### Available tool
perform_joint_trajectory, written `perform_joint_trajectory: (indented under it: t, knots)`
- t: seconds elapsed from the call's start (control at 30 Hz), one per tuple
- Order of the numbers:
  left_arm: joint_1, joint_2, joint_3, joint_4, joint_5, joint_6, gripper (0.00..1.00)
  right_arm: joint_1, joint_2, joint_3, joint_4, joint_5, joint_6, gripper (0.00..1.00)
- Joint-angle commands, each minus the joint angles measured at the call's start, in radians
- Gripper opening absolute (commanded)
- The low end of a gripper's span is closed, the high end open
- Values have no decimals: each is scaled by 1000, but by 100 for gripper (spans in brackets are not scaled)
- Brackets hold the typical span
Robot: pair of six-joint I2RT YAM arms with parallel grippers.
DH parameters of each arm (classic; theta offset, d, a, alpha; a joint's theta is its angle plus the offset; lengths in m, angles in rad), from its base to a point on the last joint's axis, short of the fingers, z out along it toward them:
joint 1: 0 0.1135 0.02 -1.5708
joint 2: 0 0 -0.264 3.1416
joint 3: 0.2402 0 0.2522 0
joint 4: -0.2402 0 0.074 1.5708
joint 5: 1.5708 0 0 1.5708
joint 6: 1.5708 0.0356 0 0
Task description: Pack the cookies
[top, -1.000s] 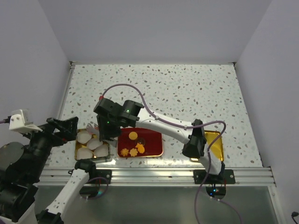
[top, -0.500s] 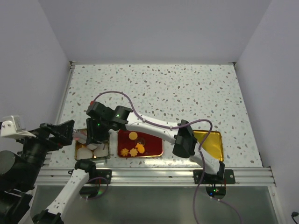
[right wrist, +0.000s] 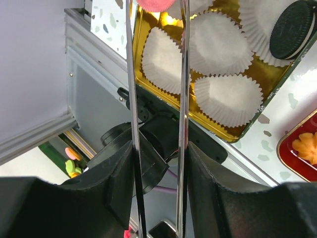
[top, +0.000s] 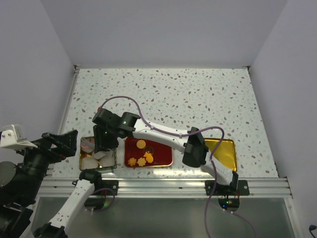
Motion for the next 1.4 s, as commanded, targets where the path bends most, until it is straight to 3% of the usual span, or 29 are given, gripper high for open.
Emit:
perform_joint_trajectory:
  t: [0.0, 0.53, 0.8, 1.0, 1.23, 1.37]
  knots:
    - [-6, 7, -4, 7, -4, 15, 100, -12, -32, 44, -14, 24, -33, 46]
    - [-6, 13, -48, 56, 11, 1, 100, -39, -45, 77, -43, 20, -54, 51]
    - [-6, 17, -51, 73, -32, 34, 100, -47, -143, 67, -130, 63, -71, 50]
    - [-6, 16, -76, 92, -46, 56, 100, -47, -326, -131, -155, 146, -89, 49]
    - [-6, -6, -122, 109, -27, 47, 100, -47, -629, -494, -192, 283, -74, 49]
    - [-6, -10, -127, 105, -21, 51, 100, -47, -720, -646, -208, 323, -37, 48]
